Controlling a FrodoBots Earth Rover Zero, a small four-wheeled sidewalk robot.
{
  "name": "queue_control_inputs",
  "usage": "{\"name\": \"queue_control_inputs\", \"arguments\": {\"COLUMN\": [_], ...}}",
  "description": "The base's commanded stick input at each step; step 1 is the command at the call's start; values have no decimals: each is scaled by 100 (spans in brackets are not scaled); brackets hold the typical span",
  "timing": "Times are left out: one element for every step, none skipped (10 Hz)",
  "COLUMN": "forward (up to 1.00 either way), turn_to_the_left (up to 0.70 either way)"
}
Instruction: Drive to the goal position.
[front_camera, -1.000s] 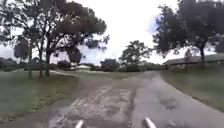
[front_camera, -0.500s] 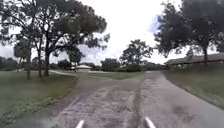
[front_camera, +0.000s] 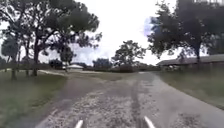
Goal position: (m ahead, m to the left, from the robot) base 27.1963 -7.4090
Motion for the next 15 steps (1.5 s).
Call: {"name": "queue_control_inputs", "arguments": {"forward": [70,70,70,70,70,70,70,70,70,70,70,70,70,70,70], "turn_to_the_left": [0,0,0,0,-11,-33,-34,-34,-34,-22,-6,0,0,0,0]}}
